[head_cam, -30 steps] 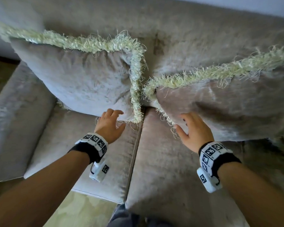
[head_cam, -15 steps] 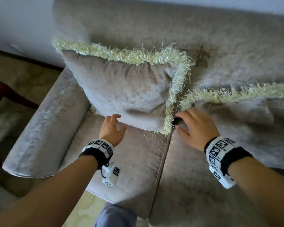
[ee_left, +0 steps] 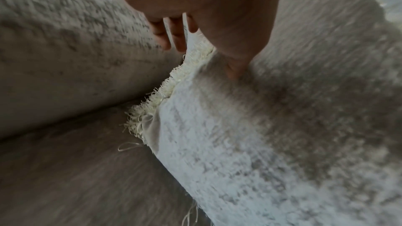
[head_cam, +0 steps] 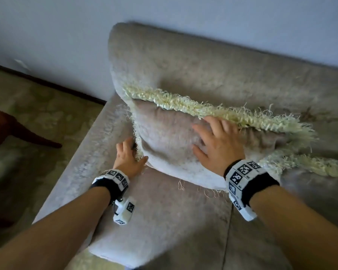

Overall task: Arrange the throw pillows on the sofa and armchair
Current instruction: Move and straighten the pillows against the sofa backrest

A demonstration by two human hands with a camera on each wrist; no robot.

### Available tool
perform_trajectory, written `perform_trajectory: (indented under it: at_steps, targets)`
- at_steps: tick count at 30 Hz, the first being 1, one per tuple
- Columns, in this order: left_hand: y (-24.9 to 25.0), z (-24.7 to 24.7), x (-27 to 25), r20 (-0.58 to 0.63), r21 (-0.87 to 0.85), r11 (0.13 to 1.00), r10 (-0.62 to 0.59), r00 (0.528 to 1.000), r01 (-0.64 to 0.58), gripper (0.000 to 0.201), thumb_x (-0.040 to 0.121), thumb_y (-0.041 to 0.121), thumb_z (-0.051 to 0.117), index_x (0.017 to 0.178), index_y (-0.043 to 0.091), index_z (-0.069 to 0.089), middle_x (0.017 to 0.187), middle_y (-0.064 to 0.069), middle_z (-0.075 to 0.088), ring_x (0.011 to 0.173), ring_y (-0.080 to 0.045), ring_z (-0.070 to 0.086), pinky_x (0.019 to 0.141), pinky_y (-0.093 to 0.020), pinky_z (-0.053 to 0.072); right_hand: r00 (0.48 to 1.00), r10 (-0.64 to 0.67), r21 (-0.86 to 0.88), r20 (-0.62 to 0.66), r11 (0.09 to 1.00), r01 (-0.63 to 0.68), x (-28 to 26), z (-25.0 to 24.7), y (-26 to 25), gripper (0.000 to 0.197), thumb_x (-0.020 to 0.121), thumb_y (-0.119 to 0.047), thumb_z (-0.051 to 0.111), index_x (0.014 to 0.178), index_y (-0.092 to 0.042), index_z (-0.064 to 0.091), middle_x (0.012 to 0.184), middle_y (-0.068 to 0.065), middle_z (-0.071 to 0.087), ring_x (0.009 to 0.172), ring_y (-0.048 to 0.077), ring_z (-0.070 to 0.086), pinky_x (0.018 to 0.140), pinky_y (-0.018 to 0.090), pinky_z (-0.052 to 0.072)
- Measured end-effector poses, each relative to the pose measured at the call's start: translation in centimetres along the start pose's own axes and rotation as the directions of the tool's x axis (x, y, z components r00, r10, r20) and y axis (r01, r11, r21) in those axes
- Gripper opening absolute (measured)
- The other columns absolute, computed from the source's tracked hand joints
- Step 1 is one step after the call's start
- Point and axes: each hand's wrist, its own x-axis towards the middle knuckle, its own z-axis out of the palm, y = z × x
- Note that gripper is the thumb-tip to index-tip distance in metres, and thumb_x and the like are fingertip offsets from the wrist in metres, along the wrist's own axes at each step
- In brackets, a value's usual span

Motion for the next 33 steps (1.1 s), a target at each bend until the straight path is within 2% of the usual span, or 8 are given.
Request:
perform_trajectory:
  at_steps: [4, 8, 13, 16, 25, 28, 31, 33]
  targets:
    - [-1.2, 0.0, 3.3, 0.148, -0.041, 0.999, 0.031, 0.988, -0.026, 0.104, 0.072, 0.047, 0.081, 0.151, 0.030, 0.015, 0.141, -0.005, 0.027, 0.127, -0.020, 0.036, 0.108, -0.042, 0.037, 0.971, 0.146, -0.101, 0.188, 0.986, -0.129, 2.8, 1.0, 0.1, 0.084, 0.081, -0.078, 0.044, 0.151, -0.036, 0.021, 0.156, 0.016, 0.023, 0.143, 0.039, 0.023, 0.118, 0.055, 0.013]
    - [-1.0, 2.1, 5.1, 0.195, -0.105, 0.991, 0.103, 0.975, -0.083, 0.123, 0.058, 0.055, 0.087, 0.152, 0.027, 0.012, 0.150, 0.000, 0.020, 0.139, -0.024, 0.030, 0.112, -0.047, 0.035, 0.928, 0.244, -0.169, 0.283, 0.965, -0.202, 2.3, 2.5, 1.5, 0.096, 0.075, -0.091, 0.027, 0.152, -0.042, -0.005, 0.161, 0.018, 0.007, 0.148, 0.040, 0.007, 0.118, 0.049, -0.001]
    - [-0.3, 3.9, 7.4, 0.200, -0.115, 0.988, 0.125, 0.972, -0.104, 0.139, 0.033, 0.071, 0.082, 0.147, 0.024, 0.018, 0.141, -0.001, 0.029, 0.133, -0.026, 0.035, 0.111, -0.051, 0.035, 0.944, 0.259, -0.198, 0.205, 0.955, -0.219, 1.5, 4.2, 2.5, 0.093, 0.074, -0.091, 0.032, 0.149, -0.037, 0.022, 0.146, 0.018, 0.034, 0.134, 0.041, 0.032, 0.113, 0.052, 0.024]
    - [-0.4, 5.2, 8.5, 0.154, -0.160, 0.978, 0.156, 0.976, -0.131, 0.135, 0.028, 0.059, 0.088, 0.141, 0.030, 0.020, 0.136, -0.002, 0.035, 0.129, -0.027, 0.041, 0.108, -0.055, 0.038, 0.968, 0.231, -0.205, 0.099, 0.957, -0.207, 1.4, 5.9, 2.8, 0.089, 0.074, -0.089, 0.035, 0.143, -0.032, 0.037, 0.124, 0.015, 0.046, 0.110, 0.036, 0.044, 0.098, 0.047, 0.036]
    - [-1.0, 7.4, 7.8, 0.046, -0.388, 0.898, 0.243, 0.969, -0.207, 0.127, 0.038, 0.026, 0.101, 0.122, 0.065, 0.014, 0.142, 0.005, 0.034, 0.130, -0.004, 0.036, 0.104, -0.026, 0.036, 0.979, 0.201, -0.198, 0.020, 0.961, -0.193, -0.1, 7.1, 3.2, 0.084, 0.073, -0.088, 0.037, 0.132, -0.030, 0.047, 0.092, 0.008, 0.041, 0.083, 0.026, 0.039, 0.076, 0.040, 0.028]
    - [-0.6, 5.8, 6.5, 0.100, -0.320, 0.914, 0.293, 0.951, -0.248, 0.120, 0.037, 0.044, 0.096, 0.131, 0.054, 0.022, 0.141, 0.006, 0.037, 0.130, -0.011, 0.039, 0.106, -0.039, 0.040, 0.977, 0.213, -0.206, 0.007, 0.956, -0.207, -1.4, 5.7, 3.9, 0.084, 0.072, -0.089, 0.041, 0.131, -0.030, 0.045, 0.090, 0.009, 0.042, 0.080, 0.026, 0.038, 0.074, 0.040, 0.030]
    - [1.6, 3.3, 4.8, 0.168, -0.207, 0.939, 0.312, 0.935, -0.276, 0.119, 0.046, 0.035, 0.098, 0.142, 0.023, 0.029, 0.138, 0.001, 0.040, 0.127, -0.015, 0.042, 0.107, -0.043, 0.040, 0.969, 0.248, -0.226, -0.017, 0.943, -0.245, -2.8, 3.2, 5.5, 0.088, 0.071, -0.091, 0.040, 0.131, -0.028, 0.044, 0.090, 0.010, 0.041, 0.079, 0.024, 0.034, 0.073, 0.039, 0.029]
    - [4.2, 0.9, 3.7, 0.182, -0.169, 0.930, 0.356, 0.917, -0.328, 0.116, 0.049, 0.033, 0.097, 0.142, 0.020, 0.030, 0.142, -0.002, 0.041, 0.128, -0.019, 0.044, 0.107, -0.039, 0.039, 0.958, 0.278, -0.211, -0.062, 0.935, -0.285, -3.7, 1.3, 6.6, 0.092, 0.069, -0.093, 0.040, 0.131, -0.025, 0.044, 0.092, 0.011, 0.043, 0.079, 0.025, 0.036, 0.072, 0.038, 0.028]
